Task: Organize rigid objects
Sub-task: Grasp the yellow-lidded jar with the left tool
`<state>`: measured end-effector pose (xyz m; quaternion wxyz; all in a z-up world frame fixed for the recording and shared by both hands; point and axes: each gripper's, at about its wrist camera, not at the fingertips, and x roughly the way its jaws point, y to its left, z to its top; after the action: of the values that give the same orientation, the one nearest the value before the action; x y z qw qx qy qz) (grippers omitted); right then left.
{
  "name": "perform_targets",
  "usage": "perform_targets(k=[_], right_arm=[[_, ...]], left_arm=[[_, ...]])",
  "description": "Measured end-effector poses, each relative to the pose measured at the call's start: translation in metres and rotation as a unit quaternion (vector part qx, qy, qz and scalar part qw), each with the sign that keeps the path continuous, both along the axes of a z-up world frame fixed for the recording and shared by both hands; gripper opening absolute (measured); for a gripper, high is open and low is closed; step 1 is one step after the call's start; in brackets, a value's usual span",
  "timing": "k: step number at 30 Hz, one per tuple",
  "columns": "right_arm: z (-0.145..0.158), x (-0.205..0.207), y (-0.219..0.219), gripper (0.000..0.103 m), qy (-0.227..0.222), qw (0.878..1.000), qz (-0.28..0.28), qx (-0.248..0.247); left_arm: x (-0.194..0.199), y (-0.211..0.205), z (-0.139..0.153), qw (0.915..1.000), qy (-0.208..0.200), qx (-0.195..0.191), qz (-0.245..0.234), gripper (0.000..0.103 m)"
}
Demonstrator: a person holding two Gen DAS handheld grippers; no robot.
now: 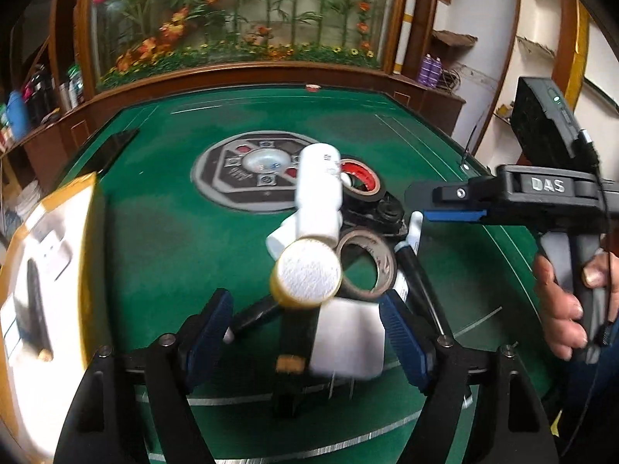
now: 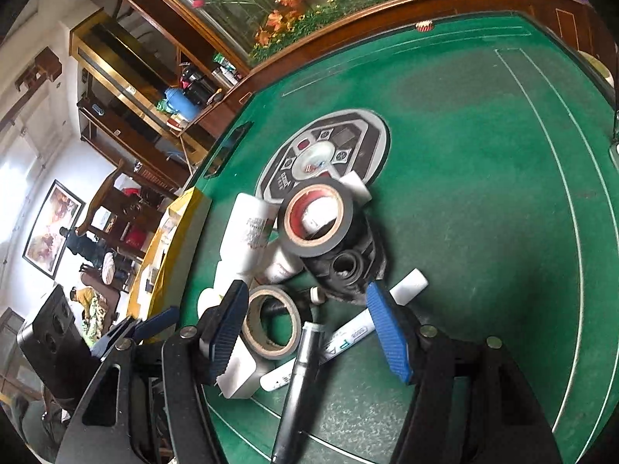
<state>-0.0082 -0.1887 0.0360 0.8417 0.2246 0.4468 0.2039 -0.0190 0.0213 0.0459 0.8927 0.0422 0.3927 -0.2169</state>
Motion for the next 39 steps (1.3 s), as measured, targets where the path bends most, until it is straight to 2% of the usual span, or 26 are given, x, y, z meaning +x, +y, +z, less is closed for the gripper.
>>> perform_targets(k=[4,5,7,8,10,14,23,30,31,32,33,35,36,39], right_arm=[[0.000,-0.001,0.003,0.063,0.002,1.000,0.001,-0.003],[-0.001,-0.001,0.003,0.063,0.005,1.000,0.001,-0.002],[-0.003,-0.002,0.004,0.063,0.009,1.000,0.004,0.001],[-0.004,-0.003,0.005,0.063,0.010,1.000,0.007,0.001],[-0.004,-0.004,0.006,0.063,0.011,1.000,0.009,0.001],[-0.005,-0.005,0.009,0.063,0.014,1.000,0.017,-0.003],[-0.012,-0.021,0.033,0.063,0.022,0.997,0.045,-0.053],[-0.027,-0.051,0.049,0.058,0.017,0.992,0.057,-0.108],[-0.027,-0.052,0.053,0.053,0.012,0.991,0.059,-0.123],[-0.026,-0.054,0.060,0.043,0.004,0.988,0.067,-0.140],[-0.027,-0.054,0.065,0.038,0.001,0.986,0.074,-0.153],[-0.028,-0.056,0.077,0.023,-0.016,0.978,0.080,-0.191],[-0.028,-0.057,0.080,0.023,-0.022,0.976,0.081,-0.201],[-0.030,-0.052,0.068,0.016,-0.020,0.982,0.054,-0.177]], left_arm=[[0.022,-0.009,-0.014,0.9997,0.010,0.019,0.011,0.081],[0.026,-0.009,-0.017,0.9996,0.013,0.020,0.016,0.074],[0.030,-0.003,-0.019,0.9995,0.022,-0.018,0.016,0.052],[0.030,0.001,-0.018,0.9991,0.025,-0.028,0.020,0.049],[0.025,0.003,-0.017,0.9993,0.015,-0.019,0.029,0.048],[0.007,0.016,-0.011,0.9985,0.015,-0.043,0.032,0.047],[-0.042,0.048,-0.005,0.9967,0.008,-0.071,0.038,0.047],[-0.034,0.060,-0.010,0.9934,0.023,-0.099,0.053,0.049],[-0.032,0.059,-0.010,0.9932,0.024,-0.100,0.053,0.050],[-0.031,0.058,-0.010,0.9934,0.024,-0.099,0.053,0.058],[-0.027,0.057,-0.009,0.9937,0.023,-0.094,0.056,0.067],[-0.025,0.053,-0.006,0.9942,0.019,-0.090,0.055,0.070],[-0.022,0.049,-0.005,0.9949,0.016,-0.084,0.053,0.075],[-0.013,0.037,-0.006,0.9969,0.015,-0.061,0.046,0.076]])
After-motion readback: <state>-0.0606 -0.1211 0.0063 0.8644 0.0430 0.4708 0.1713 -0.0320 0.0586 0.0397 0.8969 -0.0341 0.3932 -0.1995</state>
